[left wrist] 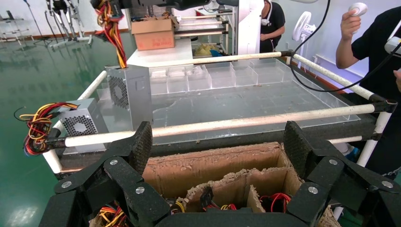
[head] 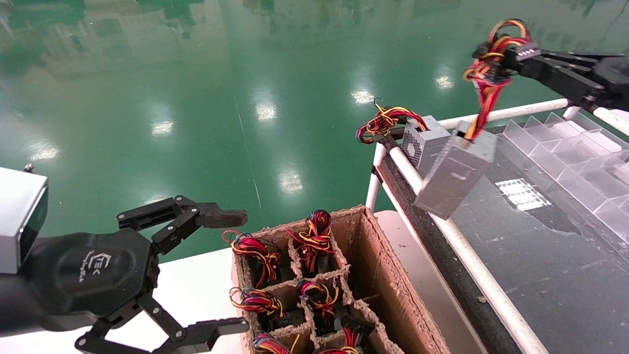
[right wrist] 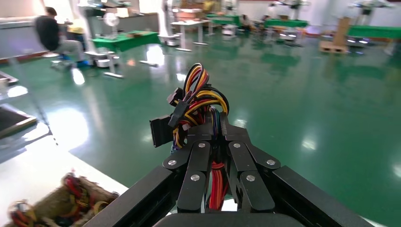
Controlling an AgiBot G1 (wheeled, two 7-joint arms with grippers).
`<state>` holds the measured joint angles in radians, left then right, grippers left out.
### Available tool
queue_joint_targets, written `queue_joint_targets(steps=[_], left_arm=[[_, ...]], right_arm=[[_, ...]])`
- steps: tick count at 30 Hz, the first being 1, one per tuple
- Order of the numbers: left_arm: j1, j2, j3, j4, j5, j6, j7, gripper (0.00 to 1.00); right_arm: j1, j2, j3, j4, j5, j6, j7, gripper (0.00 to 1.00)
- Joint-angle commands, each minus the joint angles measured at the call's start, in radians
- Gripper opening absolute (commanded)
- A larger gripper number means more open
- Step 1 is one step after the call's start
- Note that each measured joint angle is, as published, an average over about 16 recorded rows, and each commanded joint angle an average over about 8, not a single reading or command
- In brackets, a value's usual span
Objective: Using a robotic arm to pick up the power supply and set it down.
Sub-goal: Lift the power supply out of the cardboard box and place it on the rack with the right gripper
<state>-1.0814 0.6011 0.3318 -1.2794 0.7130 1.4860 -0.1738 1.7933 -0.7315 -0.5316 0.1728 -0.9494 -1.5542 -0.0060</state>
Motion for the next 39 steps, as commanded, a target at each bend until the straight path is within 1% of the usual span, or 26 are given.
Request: queue_joint_targets(steps=[1, 4, 7, 9, 15, 19, 32, 39], left_arm=[[0.000, 0.000, 0.000, 0.000, 0.000, 0.000, 0.000, 1.00], [0.000, 0.000, 0.000, 0.000, 0.000, 0.000, 0.000, 1.00], [0.000, 0.000, 0.000, 0.000, 0.000, 0.000, 0.000, 1.00], [0.000, 0.000, 0.000, 0.000, 0.000, 0.000, 0.000, 1.00], [0.000, 0.000, 0.001, 0.000, 0.000, 0.000, 0.000, 1.00], [0.000, 0.000, 0.001, 0.000, -0.001, 0.000, 0.000, 1.00], [0.000, -0.001, 0.001, 0.000, -0.001, -0.001, 0.001, 1.00], [0.000, -0.001, 0.002, 0.000, -0.001, -0.001, 0.001, 1.00]], right_arm=[[0.000, 0.017, -0.002, -0.024, -0.003, 0.002, -0.013, 0.00], [0.004, 0.029, -0.006, -0.056, -0.010, 0.019, -0.033, 0.00], [0.010, 0.033, -0.010, -0.086, -0.019, 0.056, -0.053, 0.00], [0.015, 0.032, -0.013, -0.105, -0.025, 0.095, -0.067, 0.00], [0.024, 0.007, -0.021, -0.148, -0.041, 0.243, -0.106, 0.00], [0.025, -0.018, -0.026, -0.161, -0.049, 0.309, -0.121, 0.00], [0.017, -0.070, -0.034, -0.175, -0.060, 0.408, -0.145, 0.00], [0.016, -0.101, -0.036, -0.172, -0.063, 0.419, -0.137, 0.00]])
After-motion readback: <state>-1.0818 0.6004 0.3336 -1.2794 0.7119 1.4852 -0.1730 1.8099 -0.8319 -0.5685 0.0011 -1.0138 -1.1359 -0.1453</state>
